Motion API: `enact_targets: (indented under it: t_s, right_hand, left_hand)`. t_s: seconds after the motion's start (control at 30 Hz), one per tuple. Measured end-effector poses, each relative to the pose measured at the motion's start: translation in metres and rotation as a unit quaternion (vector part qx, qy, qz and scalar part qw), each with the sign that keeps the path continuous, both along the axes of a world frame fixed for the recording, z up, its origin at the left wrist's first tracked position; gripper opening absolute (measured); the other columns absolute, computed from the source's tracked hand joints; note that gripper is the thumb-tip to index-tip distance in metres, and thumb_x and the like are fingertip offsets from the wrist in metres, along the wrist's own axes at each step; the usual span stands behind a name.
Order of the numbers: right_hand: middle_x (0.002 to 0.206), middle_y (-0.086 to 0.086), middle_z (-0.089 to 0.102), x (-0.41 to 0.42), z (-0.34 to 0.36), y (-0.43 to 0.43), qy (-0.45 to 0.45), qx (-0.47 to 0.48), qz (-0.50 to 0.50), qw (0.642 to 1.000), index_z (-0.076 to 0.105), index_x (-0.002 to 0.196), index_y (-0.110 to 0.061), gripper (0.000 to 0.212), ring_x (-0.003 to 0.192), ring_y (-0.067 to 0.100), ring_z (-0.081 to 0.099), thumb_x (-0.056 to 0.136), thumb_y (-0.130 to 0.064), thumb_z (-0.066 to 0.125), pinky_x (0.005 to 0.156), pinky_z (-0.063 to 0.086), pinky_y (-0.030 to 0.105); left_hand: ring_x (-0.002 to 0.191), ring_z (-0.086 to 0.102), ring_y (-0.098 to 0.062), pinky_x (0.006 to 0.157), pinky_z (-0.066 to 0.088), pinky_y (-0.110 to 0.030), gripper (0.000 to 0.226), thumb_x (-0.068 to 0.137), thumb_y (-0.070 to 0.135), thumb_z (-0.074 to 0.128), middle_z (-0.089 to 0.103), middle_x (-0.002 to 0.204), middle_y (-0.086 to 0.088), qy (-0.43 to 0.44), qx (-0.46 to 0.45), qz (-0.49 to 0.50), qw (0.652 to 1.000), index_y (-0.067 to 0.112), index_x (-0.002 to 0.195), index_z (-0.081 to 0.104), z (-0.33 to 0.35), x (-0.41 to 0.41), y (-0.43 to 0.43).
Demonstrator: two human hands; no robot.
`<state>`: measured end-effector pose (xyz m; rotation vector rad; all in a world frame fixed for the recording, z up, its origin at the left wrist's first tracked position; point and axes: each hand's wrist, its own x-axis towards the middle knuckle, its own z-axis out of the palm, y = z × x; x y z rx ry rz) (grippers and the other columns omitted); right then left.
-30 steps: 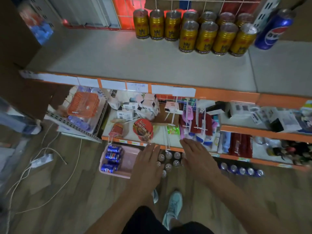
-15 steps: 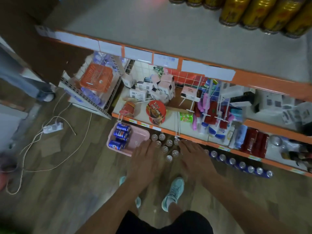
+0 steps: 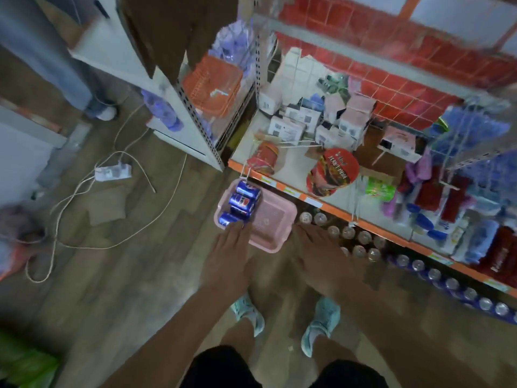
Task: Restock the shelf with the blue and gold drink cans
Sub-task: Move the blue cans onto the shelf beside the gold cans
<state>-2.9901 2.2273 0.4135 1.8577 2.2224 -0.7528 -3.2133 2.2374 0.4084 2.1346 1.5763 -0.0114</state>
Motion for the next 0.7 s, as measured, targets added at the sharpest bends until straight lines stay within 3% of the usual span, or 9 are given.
enact_targets:
  t_s: [0.17,0.33,0.43,0.5,0.7]
  right_hand:
    - [0.158,0.003,0.037,-0.049,-0.091,0.021,0.027,-0.006,0.007,1.0,0.029,0.156,-0.016,0.066,0.144,0.023,0.035,0.096,-0.033,0.053,0.118,0.032,0.042]
    - [0.153,0.004,0.043,-0.065,-0.224,0.039,0.032,0.011,0.046,0.998,0.033,0.153,-0.016,0.067,0.141,0.022,0.039,0.095,-0.042,0.051,0.114,0.038,0.04]
    - [0.139,0.012,0.054,-0.068,-0.309,0.052,0.037,0.011,0.066,0.997,0.044,0.144,-0.008,0.062,0.126,0.03,0.052,0.09,-0.032,0.061,0.107,0.043,0.042]
    - [0.131,0.014,0.058,-0.069,-0.361,0.062,0.031,0.018,0.08,0.996,0.05,0.136,-0.005,0.058,0.117,0.032,0.057,0.085,-0.032,0.057,0.101,0.046,0.041]
    - [0.145,0.013,0.05,-0.07,-0.482,0.098,0.013,0.075,0.142,0.987,0.042,0.146,-0.007,0.065,0.13,0.03,0.049,0.089,-0.031,0.06,0.107,0.042,0.043]
  left_hand:
    - [0.13,0.054,-0.037,0.105,0.045,-0.048,0.072,0.08,0.026,0.079,0.053,0.145,-0.016,0.011,0.009,0.014,1.0,0.004,0.142,0.052,-0.104,-0.04,0.016]
    - [0.15,0.028,-0.029,0.121,0.024,-0.041,0.071,0.097,0.035,0.058,0.027,0.164,-0.009,0.021,-0.032,0.047,0.998,0.013,0.157,0.028,-0.241,-0.053,0.024]
    - [0.141,0.042,-0.038,0.114,0.038,-0.051,0.071,0.087,0.026,0.071,0.042,0.154,-0.018,0.025,-0.026,0.042,0.998,0.006,0.149,0.043,-0.326,-0.061,0.029]
    - [0.134,0.049,-0.041,0.107,0.045,-0.054,0.074,0.077,0.018,0.079,0.051,0.146,-0.021,0.021,-0.022,0.052,0.998,0.002,0.143,0.05,-0.38,-0.069,0.032]
    - [0.141,0.043,-0.04,0.112,0.037,-0.061,0.076,0.067,0.0,0.072,0.049,0.148,-0.02,0.02,0.045,0.011,0.999,0.005,0.141,0.054,-0.498,-0.091,0.062]
